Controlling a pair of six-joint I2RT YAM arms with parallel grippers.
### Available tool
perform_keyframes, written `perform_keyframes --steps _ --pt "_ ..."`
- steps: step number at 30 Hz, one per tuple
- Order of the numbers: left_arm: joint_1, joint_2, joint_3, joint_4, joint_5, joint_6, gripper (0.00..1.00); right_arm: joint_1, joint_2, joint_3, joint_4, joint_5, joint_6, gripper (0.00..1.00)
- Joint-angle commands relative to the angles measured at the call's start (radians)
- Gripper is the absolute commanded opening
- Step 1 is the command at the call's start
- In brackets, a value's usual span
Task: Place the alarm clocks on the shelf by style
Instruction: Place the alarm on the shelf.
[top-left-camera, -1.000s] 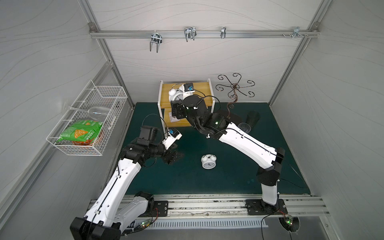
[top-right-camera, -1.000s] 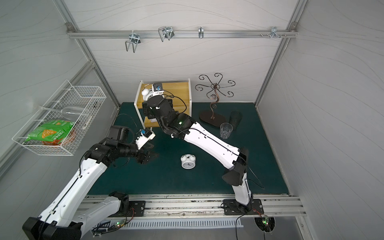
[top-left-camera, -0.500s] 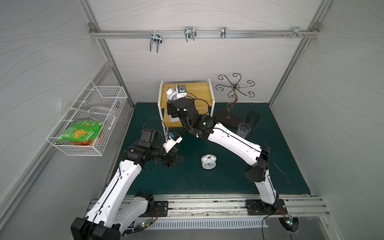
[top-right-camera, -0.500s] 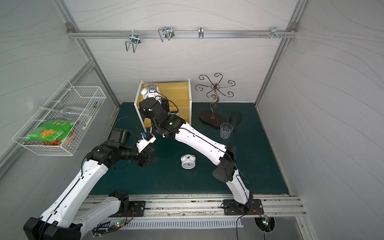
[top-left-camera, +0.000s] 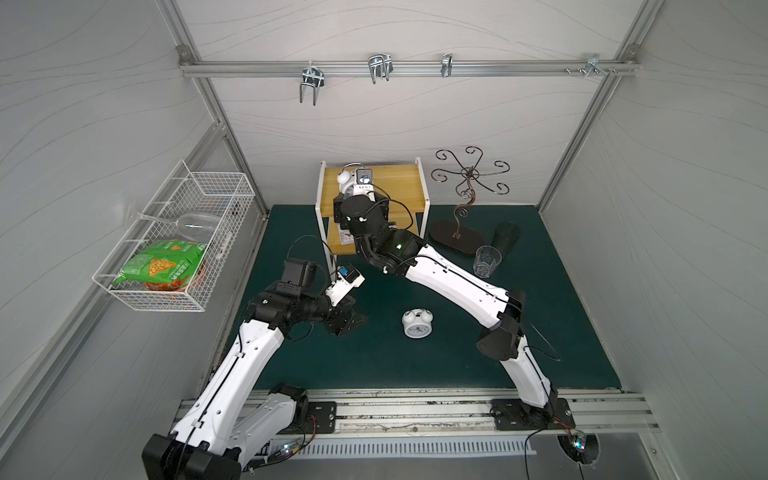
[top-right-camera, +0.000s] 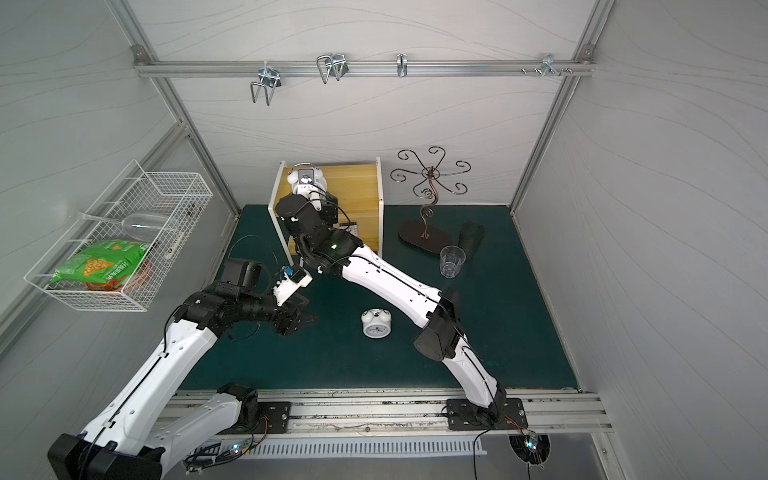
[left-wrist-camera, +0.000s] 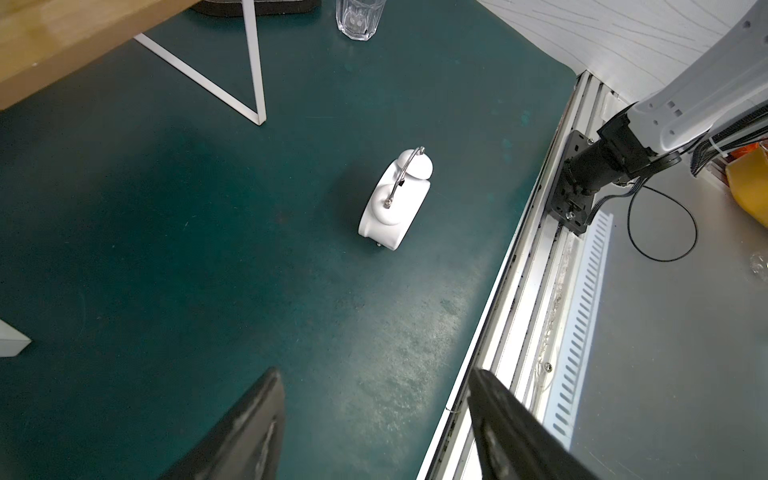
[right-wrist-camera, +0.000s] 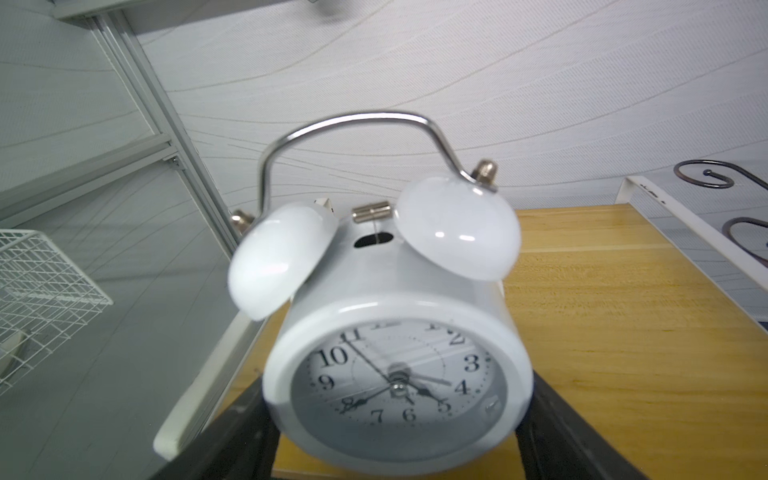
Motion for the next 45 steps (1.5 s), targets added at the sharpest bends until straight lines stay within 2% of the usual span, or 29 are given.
perform_keyframes --steps 1,22,36,45 --pt "0.001 -0.012 0.006 0.031 0.013 0.000 0.73 0.004 0.017 0.057 0.032 0.055 0.018 0.59" --pt "0.001 -0.017 0.007 0.036 0.010 -0.003 0.72 -0.002 0.067 0.096 0.034 0.067 -0.007 0.59" --pt "0.001 -0.017 0.005 0.039 0.010 -0.003 0.72 -0.002 0.062 0.103 0.034 0.058 -0.011 0.82" --pt "0.001 -0.018 0.004 0.038 0.010 -0.003 0.72 -0.003 0.071 0.132 0.025 0.046 -0.025 0.81"
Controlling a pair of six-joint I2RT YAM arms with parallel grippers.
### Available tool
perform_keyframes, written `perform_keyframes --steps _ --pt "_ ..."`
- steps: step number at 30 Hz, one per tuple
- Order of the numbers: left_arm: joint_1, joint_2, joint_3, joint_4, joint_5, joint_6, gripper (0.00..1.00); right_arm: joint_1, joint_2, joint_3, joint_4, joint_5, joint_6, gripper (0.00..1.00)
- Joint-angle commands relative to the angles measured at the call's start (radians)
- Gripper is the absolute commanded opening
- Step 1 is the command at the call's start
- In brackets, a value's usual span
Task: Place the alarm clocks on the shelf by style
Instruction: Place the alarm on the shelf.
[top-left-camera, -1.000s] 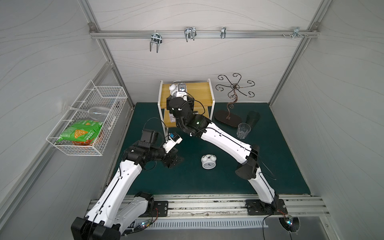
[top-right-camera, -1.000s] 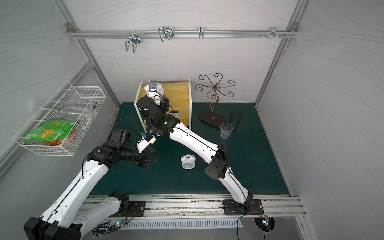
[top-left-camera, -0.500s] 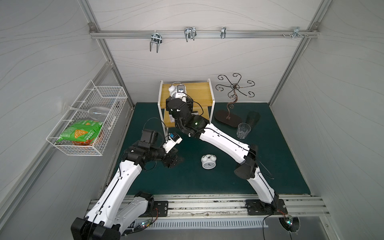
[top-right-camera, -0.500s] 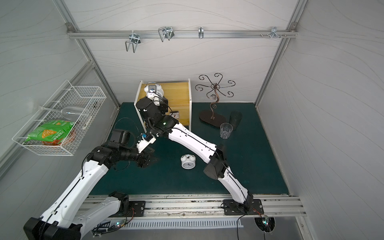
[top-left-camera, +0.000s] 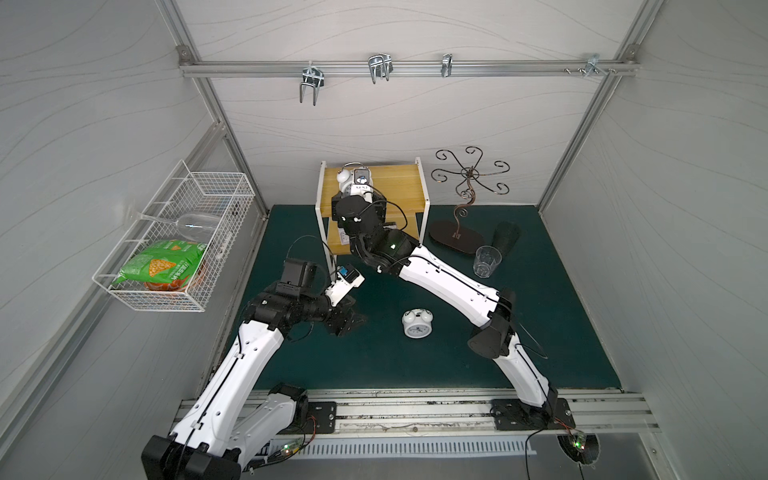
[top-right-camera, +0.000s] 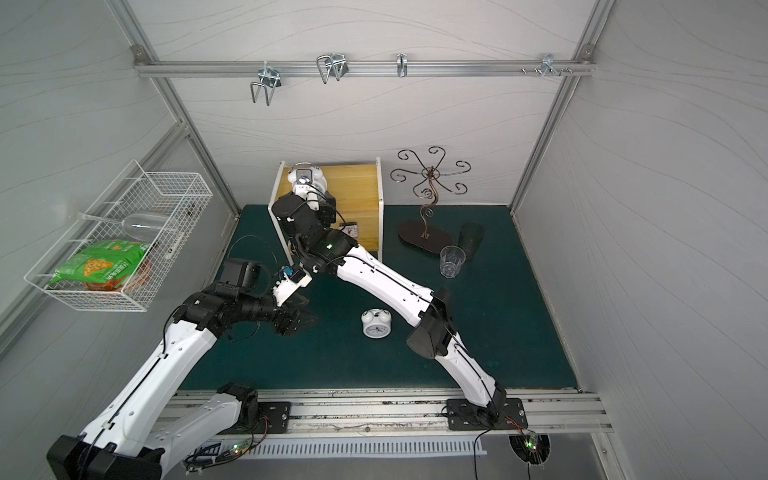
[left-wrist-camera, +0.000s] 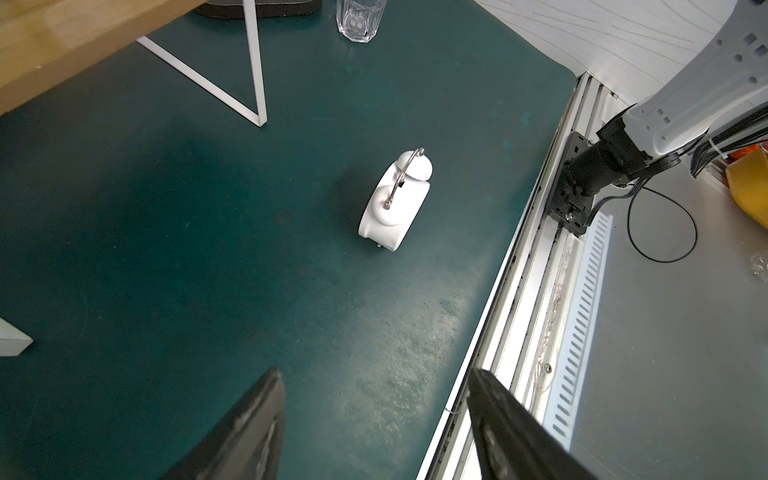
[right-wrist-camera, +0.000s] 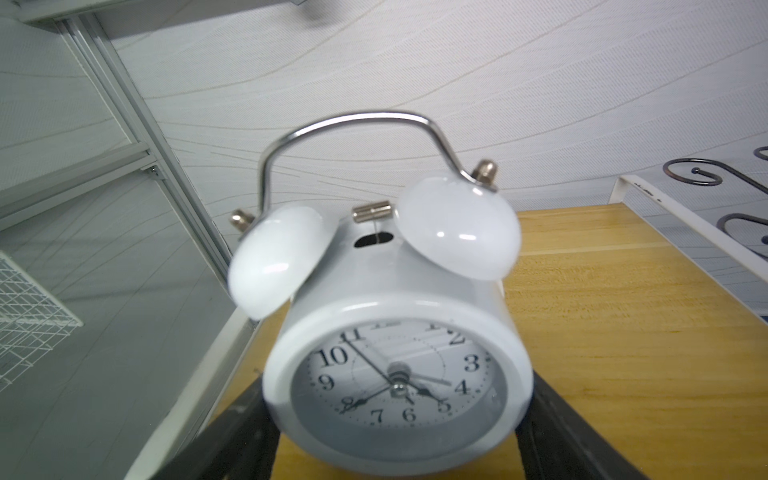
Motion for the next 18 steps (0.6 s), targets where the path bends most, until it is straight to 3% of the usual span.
perform_keyframes --steps 1,7,18 --pt "0.001 -0.011 0.003 0.038 0.012 0.000 0.72 -0.004 0.001 0.040 0.033 0.006 -0.018 0.81" --pt "0.001 -0.011 0.002 0.037 0.013 0.001 0.72 -0.007 0.002 0.044 0.027 0.000 -0.018 0.82" --pt "0.001 -0.008 0.003 0.039 0.015 -0.001 0.72 -0.019 0.016 0.091 -0.056 -0.022 0.010 0.73"
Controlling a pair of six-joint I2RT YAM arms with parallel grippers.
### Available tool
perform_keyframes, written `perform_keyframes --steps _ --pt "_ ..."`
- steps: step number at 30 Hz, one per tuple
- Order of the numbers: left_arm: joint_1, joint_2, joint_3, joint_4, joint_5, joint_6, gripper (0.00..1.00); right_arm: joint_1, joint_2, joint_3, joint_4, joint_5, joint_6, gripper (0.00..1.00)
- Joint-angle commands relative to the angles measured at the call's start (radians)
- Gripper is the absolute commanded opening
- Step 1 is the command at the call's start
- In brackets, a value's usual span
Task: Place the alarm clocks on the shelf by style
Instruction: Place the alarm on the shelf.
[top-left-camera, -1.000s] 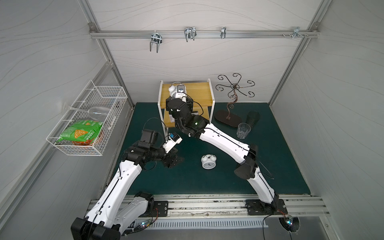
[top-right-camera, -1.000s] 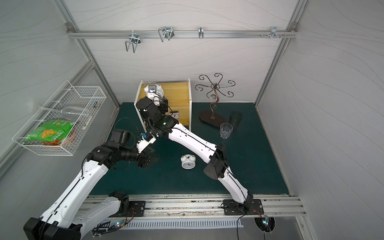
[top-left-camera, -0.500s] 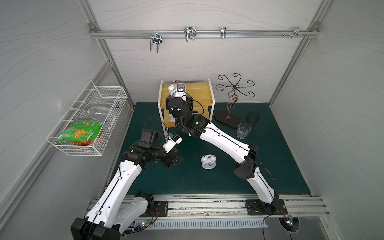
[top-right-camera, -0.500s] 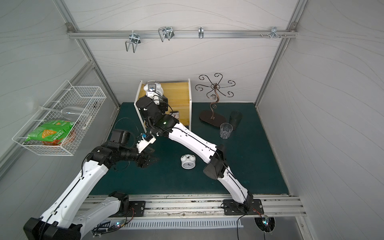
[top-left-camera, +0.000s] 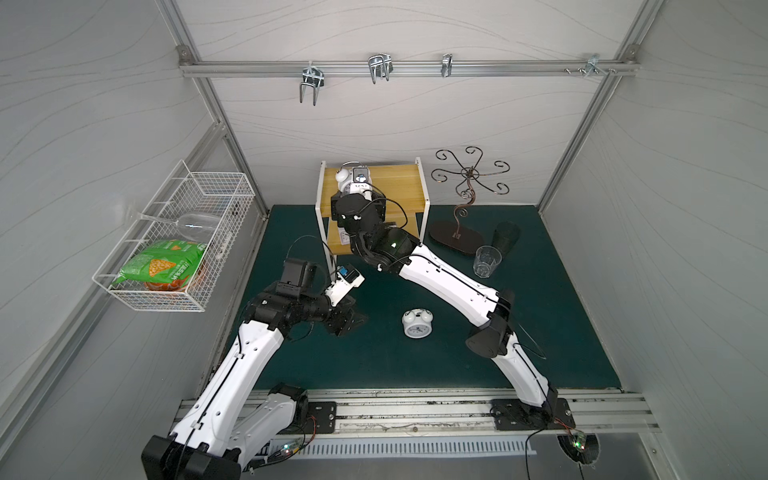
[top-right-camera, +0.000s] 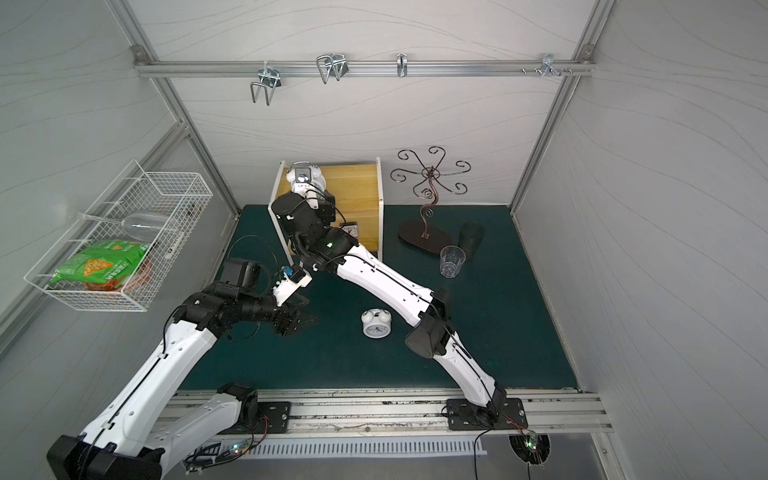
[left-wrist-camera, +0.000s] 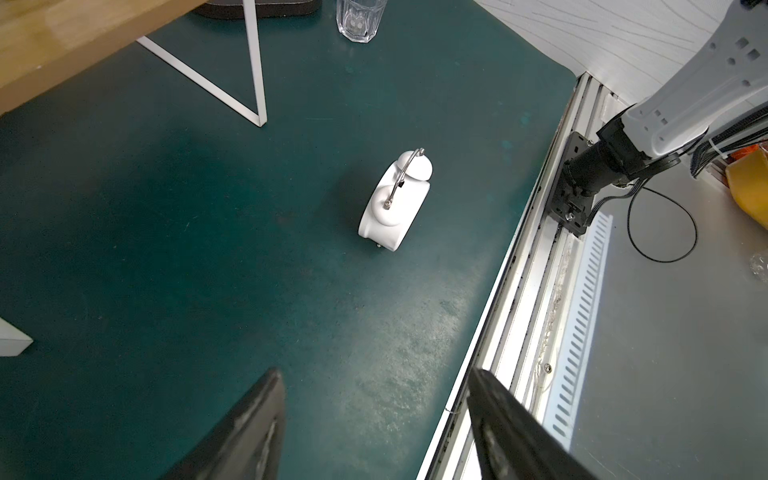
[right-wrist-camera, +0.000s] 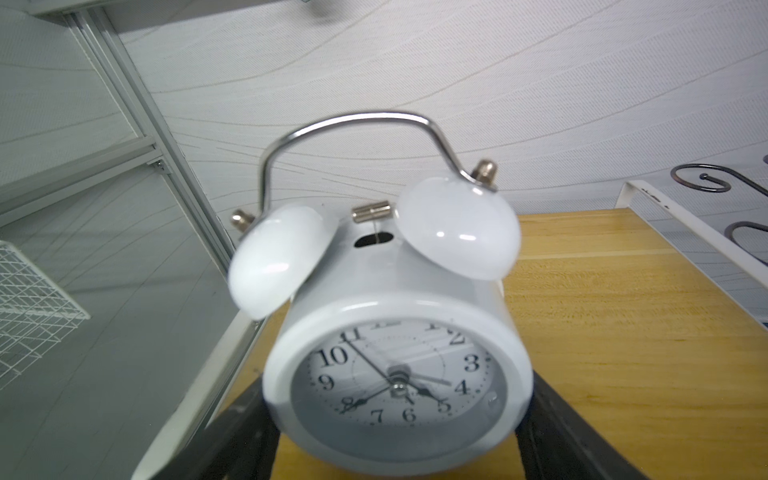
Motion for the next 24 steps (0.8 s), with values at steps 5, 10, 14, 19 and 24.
perform_keyframes --steps 5,10,14,19,24 --pt "0.001 -0.007 0.002 0.041 0.017 -0.003 0.72 -0.018 0.008 0.075 -0.065 -0.022 0.037 0.72" --pt "0.001 -0.002 0.005 0.044 0.020 -0.006 0.72 -0.025 0.009 0.088 -0.092 -0.037 0.048 0.71" --pt "0.001 0.000 0.005 0.046 0.021 -0.007 0.72 -0.026 0.010 0.089 -0.096 -0.042 0.048 0.71" --pt "0.001 -0.002 0.006 0.046 0.021 -0.009 0.72 -0.026 0.015 0.088 -0.097 -0.042 0.050 0.71" --pt "0.001 -0.004 0.005 0.044 0.020 -0.009 0.72 -0.025 0.019 0.089 -0.099 -0.039 0.054 0.72"
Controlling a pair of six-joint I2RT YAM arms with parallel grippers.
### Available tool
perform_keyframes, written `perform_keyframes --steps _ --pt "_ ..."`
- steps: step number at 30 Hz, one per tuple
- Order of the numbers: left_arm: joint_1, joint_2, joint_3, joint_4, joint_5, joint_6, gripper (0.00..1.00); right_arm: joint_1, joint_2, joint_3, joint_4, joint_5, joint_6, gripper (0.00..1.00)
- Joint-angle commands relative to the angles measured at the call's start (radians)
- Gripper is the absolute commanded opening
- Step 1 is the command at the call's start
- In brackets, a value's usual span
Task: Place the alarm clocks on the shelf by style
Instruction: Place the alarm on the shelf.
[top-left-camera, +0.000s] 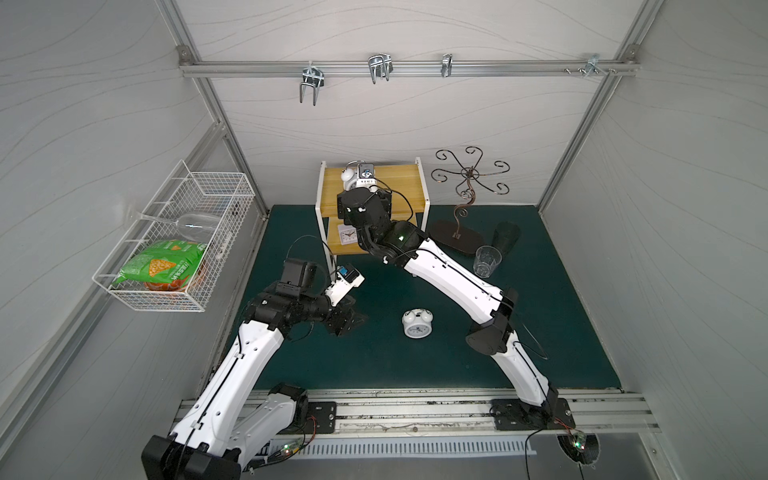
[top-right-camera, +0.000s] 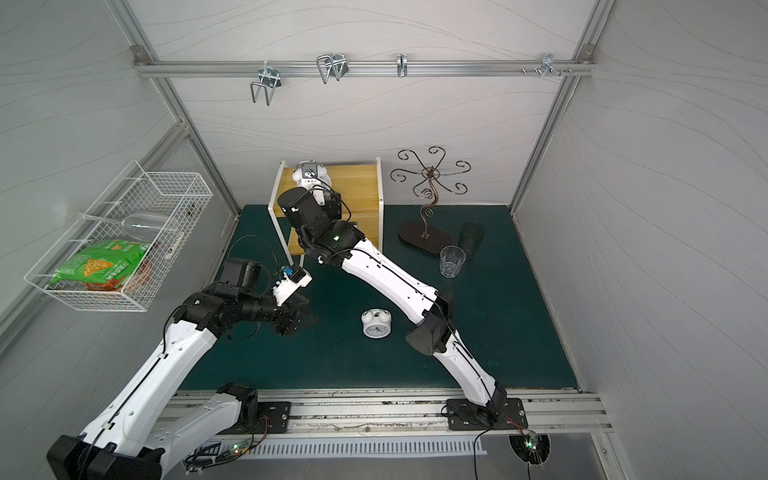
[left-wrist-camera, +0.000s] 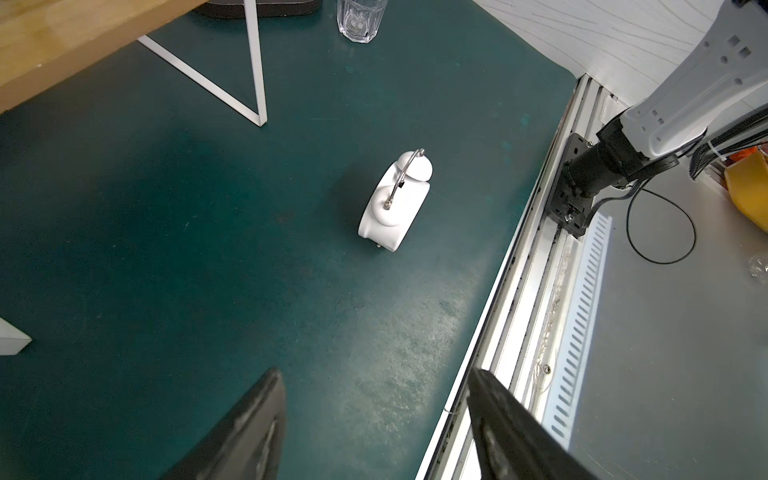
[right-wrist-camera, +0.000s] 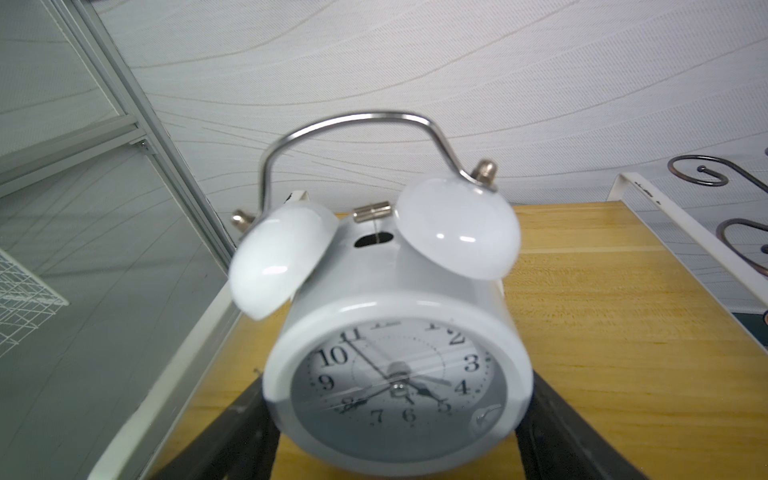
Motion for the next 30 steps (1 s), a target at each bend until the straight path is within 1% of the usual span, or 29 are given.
perform_keyframes --steps 1,10,19,30 --pt "0.001 -0.005 0.005 0.043 0.020 -0.002 0.72 -0.002 0.013 0.027 0.027 0.008 0.019 0.73" --pt "0.001 -0.009 0.004 0.041 0.021 0.001 0.72 0.004 0.018 0.027 0.032 0.025 0.028 0.75" --pt "0.001 -0.010 0.004 0.041 0.020 0.004 0.72 0.014 0.021 0.025 0.054 0.062 0.010 0.85" --pt "0.001 -0.012 0.001 0.041 0.020 0.006 0.72 0.018 0.013 0.025 0.062 0.053 -0.001 0.99"
